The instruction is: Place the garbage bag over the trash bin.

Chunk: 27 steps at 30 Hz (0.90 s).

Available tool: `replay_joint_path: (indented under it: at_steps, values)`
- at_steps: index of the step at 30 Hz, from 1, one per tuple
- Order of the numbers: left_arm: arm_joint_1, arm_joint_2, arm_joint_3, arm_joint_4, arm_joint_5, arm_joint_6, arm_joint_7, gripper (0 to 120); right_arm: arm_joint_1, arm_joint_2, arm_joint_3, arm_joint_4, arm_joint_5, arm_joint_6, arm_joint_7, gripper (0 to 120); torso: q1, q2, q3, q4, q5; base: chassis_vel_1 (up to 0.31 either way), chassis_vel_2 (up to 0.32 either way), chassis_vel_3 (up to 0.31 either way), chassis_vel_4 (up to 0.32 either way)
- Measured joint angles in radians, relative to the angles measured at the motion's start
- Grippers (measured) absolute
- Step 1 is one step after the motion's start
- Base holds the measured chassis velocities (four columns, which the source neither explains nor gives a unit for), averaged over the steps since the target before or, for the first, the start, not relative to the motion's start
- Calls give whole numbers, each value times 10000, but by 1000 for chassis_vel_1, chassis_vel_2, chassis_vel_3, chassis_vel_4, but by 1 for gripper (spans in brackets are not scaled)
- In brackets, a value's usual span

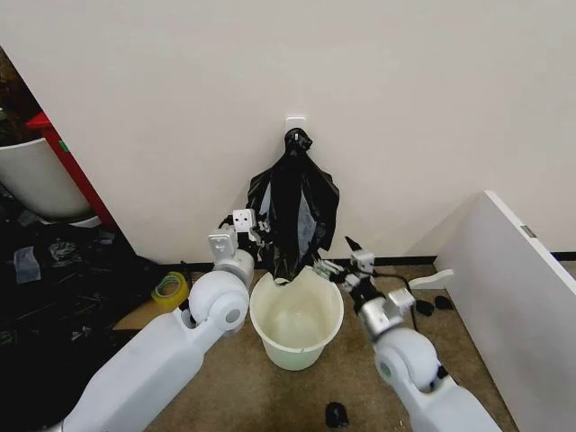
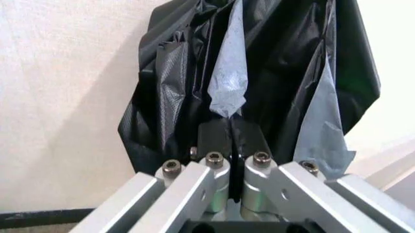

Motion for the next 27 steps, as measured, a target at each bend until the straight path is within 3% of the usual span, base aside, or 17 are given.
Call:
replay_joint_path:
  at_steps: [8, 15, 16, 27]
  values:
    - [-50, -41, 3, 8, -1, -6, 5, 0, 974, 268, -323, -1106, 831, -250, 203, 84, 1, 0, 0, 0, 1, 0, 0, 0, 0]
    - [-108, -44, 11, -10, -35, -11, 57, 0, 1484, 536, -469, -2081, 864, -265, 270, 56, 1, 0, 0, 0, 3, 0, 0, 0, 0]
    - [-108, -44, 11, -10, -35, -11, 57, 0, 1484, 536, -469, -2081, 864, -265, 270, 56, 1, 0, 0, 0, 3, 0, 0, 0, 0]
    - [44, 36, 2, -71, -33, -49, 139, 0, 1464, 614, -685, -2090, 558, 278, 51, 10, 0, 0, -1, 0, 2, 0, 0, 0, 0]
